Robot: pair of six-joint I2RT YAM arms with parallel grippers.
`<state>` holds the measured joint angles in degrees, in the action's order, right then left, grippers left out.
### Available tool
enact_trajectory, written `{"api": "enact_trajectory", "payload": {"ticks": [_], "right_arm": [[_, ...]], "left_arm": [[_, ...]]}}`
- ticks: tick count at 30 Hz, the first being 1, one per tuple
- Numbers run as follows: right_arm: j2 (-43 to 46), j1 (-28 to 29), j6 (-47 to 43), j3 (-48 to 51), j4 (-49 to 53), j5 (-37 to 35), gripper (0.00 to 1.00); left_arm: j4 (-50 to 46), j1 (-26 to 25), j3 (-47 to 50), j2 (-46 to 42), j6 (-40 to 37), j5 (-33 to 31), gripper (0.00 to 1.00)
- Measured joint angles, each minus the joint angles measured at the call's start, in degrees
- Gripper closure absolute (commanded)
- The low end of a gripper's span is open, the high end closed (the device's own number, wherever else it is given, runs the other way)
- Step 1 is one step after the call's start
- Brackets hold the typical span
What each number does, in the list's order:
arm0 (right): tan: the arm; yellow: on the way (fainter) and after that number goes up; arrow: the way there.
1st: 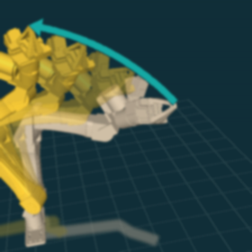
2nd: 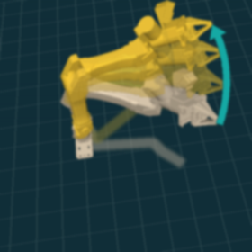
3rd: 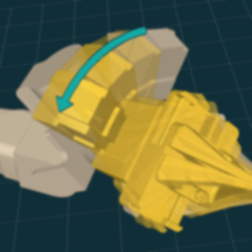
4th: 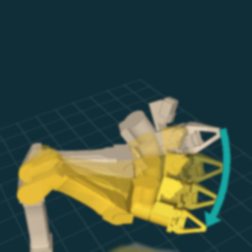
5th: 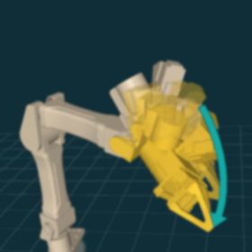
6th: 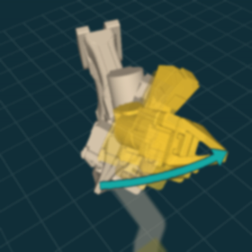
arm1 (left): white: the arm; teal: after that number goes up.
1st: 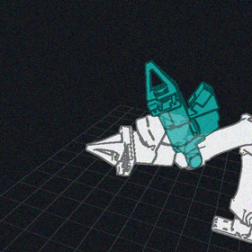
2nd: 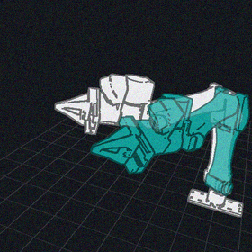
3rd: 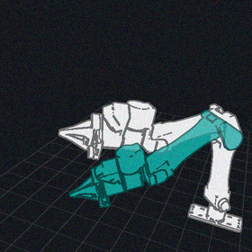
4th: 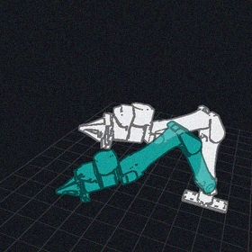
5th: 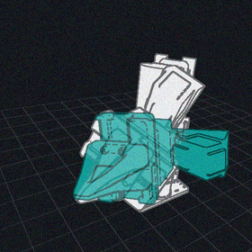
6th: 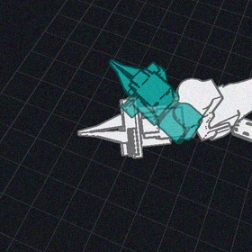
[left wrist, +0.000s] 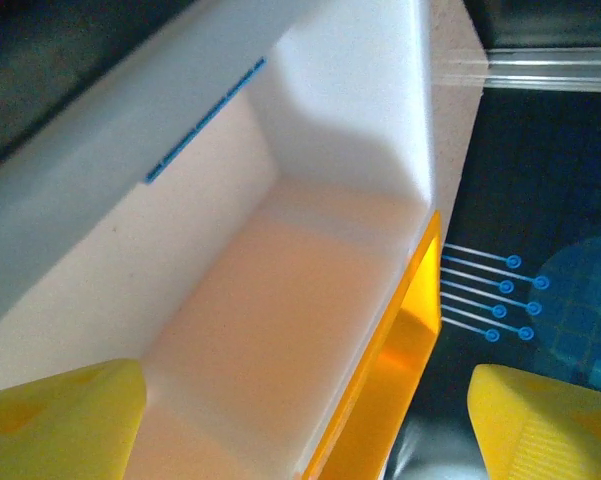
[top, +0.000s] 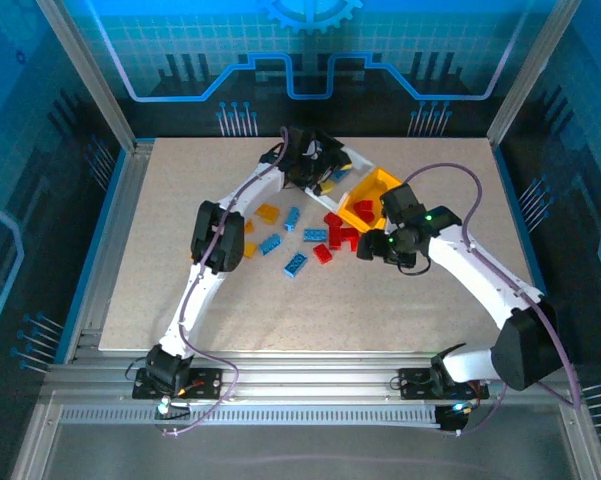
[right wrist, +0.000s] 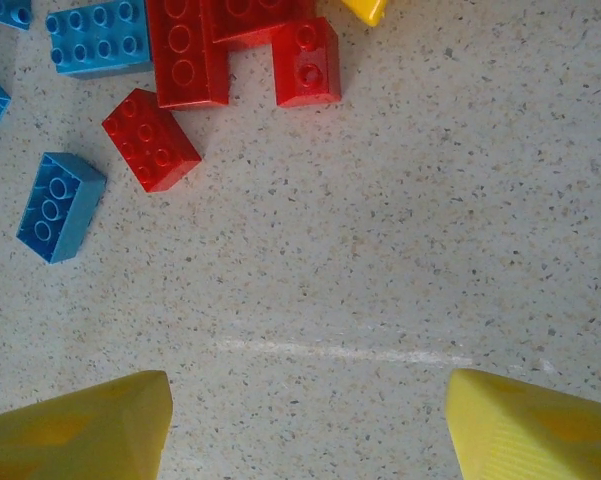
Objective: Sort the legos into containers by color
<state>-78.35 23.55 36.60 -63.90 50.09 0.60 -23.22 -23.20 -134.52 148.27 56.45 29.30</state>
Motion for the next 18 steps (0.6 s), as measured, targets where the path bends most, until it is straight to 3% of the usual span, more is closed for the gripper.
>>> {"api": "enact_trajectory", "payload": {"ticks": [6, 13, 18], "right_arm": [[-5.9, 1.0, -0.9, -3.9, 0.4, 1.2, 0.26], [-16.9, 7.7, -2.4, -10.3, 0.3, 1.4, 0.29], [-25.7, 12.1, -4.3, -17.3, 0.4, 1.4, 0.34]], "left_arm": [[-7.2, 0.2, 12.2, -12.6, -8.2, -4.0, 0.14], [-16.3, 1.8, 31.6, -37.4, -22.8, -13.3, 0.11], [-19.4, 2.6, 49.4, -53.4, -29.0, -18.3, 0.11]]}}
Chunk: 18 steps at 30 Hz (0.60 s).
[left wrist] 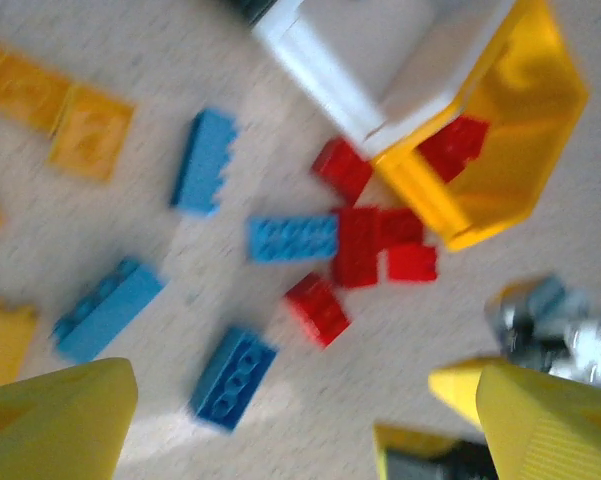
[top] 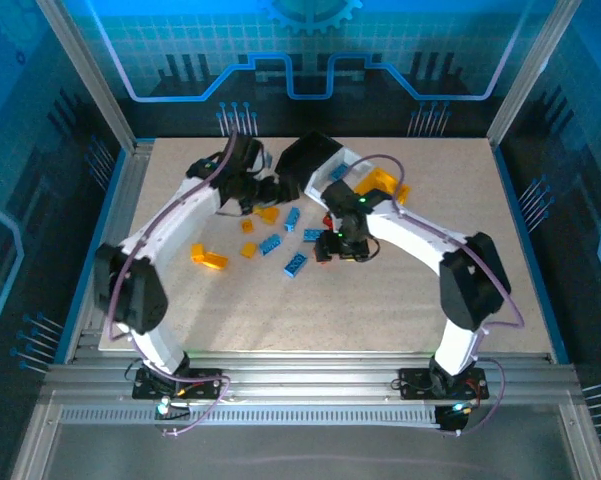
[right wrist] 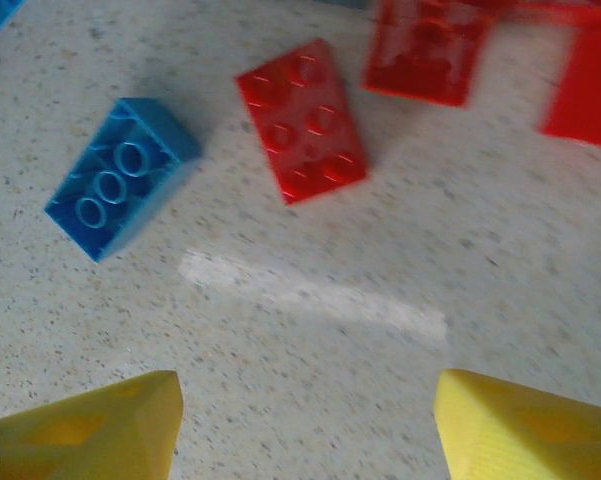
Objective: Sort the legos into containers by color
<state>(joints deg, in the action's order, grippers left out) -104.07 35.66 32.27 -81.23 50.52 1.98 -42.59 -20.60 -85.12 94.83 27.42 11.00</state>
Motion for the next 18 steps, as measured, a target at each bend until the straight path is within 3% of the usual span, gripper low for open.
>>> {"api": "enact_trajectory", "payload": {"ticks": [8, 18], "right_arm": [[-10.1, 1.0, -3.9, -8.6, 2.0, -2.4, 0.35], [-14.8, 0.9, -6.3, -11.0, 3.0, -4.6, 0.38]], "left_arm": [[-3.7, 3.2, 20.4, -13.9, -1.9, -2.7, 0.11], [-4.1, 4.3, 24.5, -20.4, -2.0, -2.9, 0.11]]}}
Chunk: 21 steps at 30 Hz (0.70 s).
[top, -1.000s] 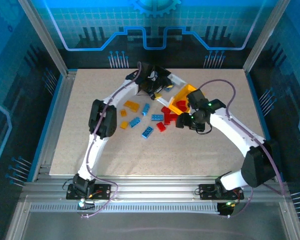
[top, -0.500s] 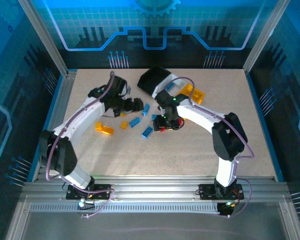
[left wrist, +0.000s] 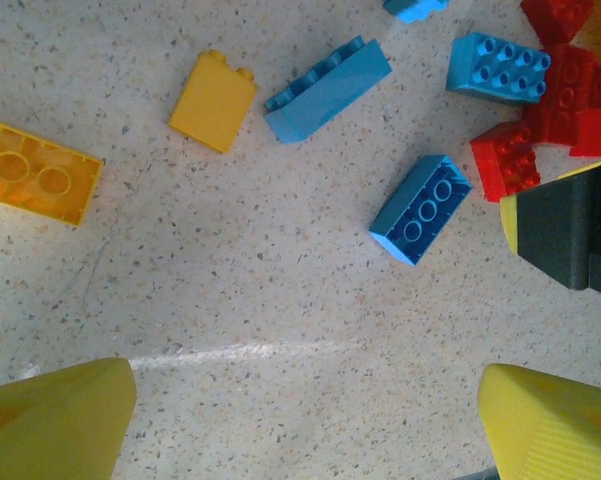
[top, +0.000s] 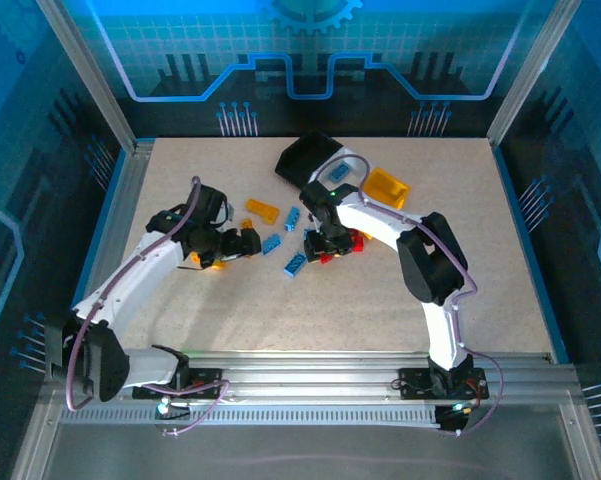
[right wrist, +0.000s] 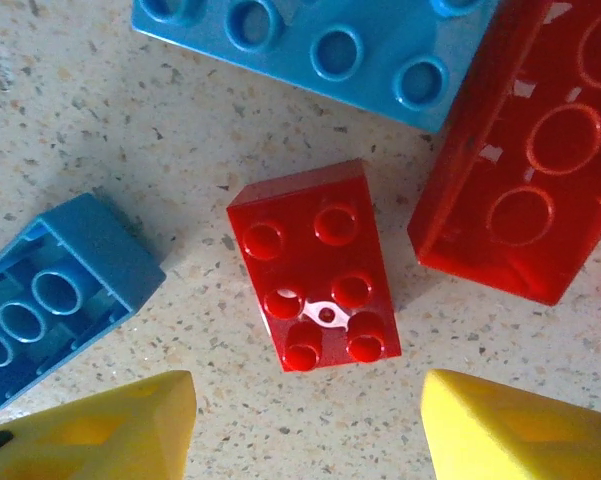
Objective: Sort the legos into containers by color
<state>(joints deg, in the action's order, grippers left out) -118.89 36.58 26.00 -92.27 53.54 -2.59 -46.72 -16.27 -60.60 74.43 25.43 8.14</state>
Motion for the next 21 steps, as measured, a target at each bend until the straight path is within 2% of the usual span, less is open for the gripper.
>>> {"api": "enact_trajectory", "payload": {"ticks": [15, 21], "right_arm": [[-5.2, -0.9, -2.8, -2.8, 0.0, -1.5, 0.42], [-6.1, -0.9, -3.6, -3.8, 0.0, -1.6, 0.52]], "left_arm": [[-0.2, 0.0, 1.9, -0.5, 0.1, 0.0, 0.10], [-0.2, 0.1, 2.0, -0.7, 0.1, 0.0, 0.10]]}}
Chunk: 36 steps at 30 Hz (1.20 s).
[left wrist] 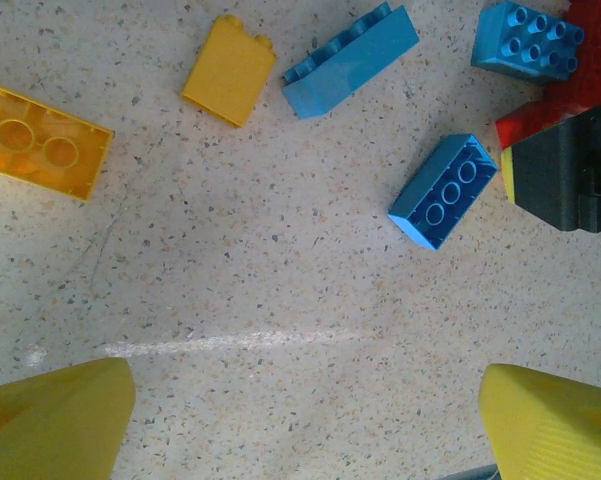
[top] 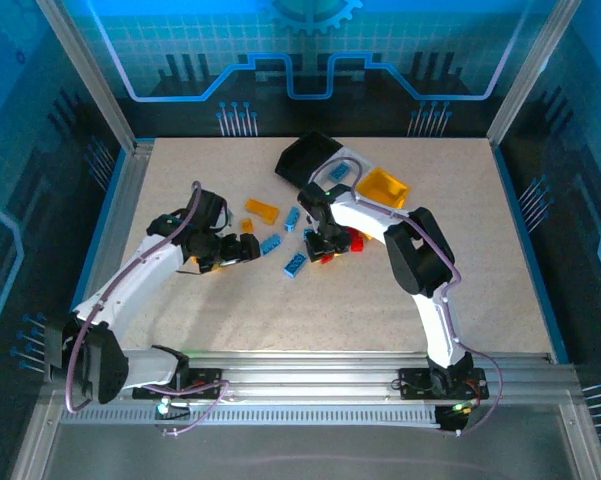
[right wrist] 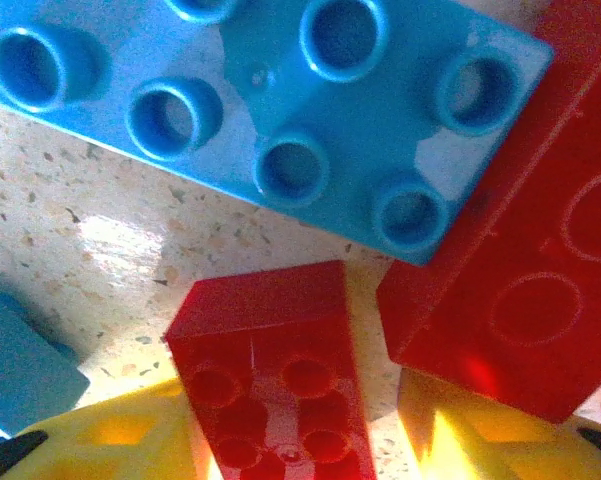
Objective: Sort the legos into containers by color
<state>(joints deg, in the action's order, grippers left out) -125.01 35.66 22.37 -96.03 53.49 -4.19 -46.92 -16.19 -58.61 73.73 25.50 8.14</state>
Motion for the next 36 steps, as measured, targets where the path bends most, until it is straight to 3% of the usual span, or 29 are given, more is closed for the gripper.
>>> {"api": "enact_trajectory", "payload": {"ticks": [11, 20, 27, 32, 36], "right_arm": [[2.6, 0.2, 0.0, 2.3, -0.4, -0.1, 0.61], [15.3, -0.5, 1.6, 4.2, 0.2, 1.5, 0.61], [18.2, -10.8, 2.2, 0.9, 0.6, 2.7, 0.61], [13.0, -18.0, 2.2, -5.4, 1.1, 2.0, 0.62], [7.3, -20.4, 2.2, -9.8, 1.7, 1.1, 0.62]], "left_arm": [[0.5, 0.3, 0.7, 0.0, 0.2, 0.1, 0.10], [2.3, 0.3, 0.7, 0.0, 1.4, 0.7, 0.10], [2.2, -3.5, -2.3, 4.3, -0.1, 0.4, 0.01], [1.9, -7.9, -6.6, 9.2, -3.0, -0.7, 0.01], [1.2, -10.2, -8.1, 11.6, -4.6, -1.9, 0.01]]}}
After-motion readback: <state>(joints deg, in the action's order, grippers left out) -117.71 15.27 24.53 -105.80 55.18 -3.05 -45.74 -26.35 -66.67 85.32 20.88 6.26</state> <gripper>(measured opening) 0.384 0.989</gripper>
